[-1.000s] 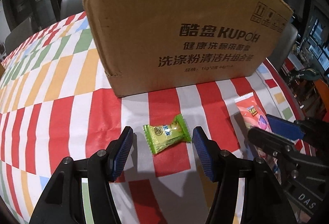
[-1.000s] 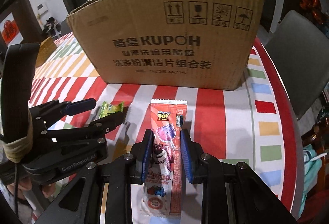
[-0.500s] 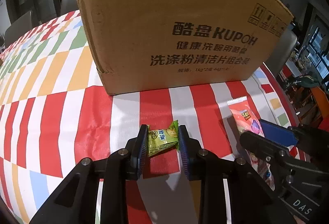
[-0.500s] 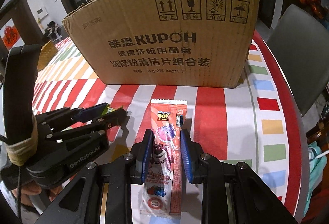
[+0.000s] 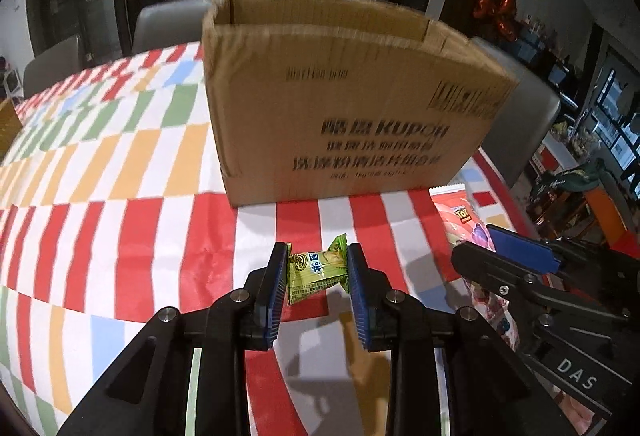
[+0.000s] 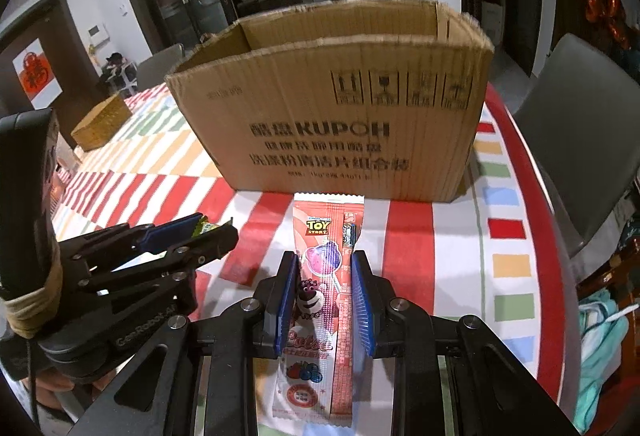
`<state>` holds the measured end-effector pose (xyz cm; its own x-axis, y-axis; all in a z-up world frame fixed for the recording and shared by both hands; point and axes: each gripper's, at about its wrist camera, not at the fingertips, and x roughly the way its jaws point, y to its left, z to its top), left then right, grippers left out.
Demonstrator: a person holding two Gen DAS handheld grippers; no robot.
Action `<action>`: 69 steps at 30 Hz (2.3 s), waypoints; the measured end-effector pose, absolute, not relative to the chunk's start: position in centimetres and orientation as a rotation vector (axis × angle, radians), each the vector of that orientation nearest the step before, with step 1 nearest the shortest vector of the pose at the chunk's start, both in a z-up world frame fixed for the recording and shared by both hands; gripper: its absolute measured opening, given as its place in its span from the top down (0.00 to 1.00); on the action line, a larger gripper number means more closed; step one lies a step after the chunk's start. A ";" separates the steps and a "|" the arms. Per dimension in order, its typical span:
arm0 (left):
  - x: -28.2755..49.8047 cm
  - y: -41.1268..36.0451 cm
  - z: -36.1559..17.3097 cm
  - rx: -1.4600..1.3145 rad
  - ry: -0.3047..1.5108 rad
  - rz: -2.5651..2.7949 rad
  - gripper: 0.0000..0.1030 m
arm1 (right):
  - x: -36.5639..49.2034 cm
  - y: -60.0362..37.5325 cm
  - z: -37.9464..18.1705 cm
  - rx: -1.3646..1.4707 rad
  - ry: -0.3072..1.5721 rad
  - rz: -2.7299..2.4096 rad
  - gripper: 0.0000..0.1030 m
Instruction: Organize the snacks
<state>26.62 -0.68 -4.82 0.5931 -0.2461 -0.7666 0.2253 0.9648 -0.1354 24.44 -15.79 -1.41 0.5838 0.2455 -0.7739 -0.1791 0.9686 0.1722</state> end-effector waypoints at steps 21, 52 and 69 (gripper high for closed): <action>25.9 -1.0 6.2 0.002 0.656 -0.274 0.71 | 24.6 -17.2 9.3 0.020 0.684 0.269 0.73; 38.4 -1.7 8.0 0.049 0.754 -0.186 0.62 | 38.0 -16.9 11.1 -0.054 0.761 0.220 0.65; 31.3 -0.9 9.3 0.110 0.643 -0.097 0.32 | 31.1 -17.8 11.2 -0.091 0.685 0.168 0.38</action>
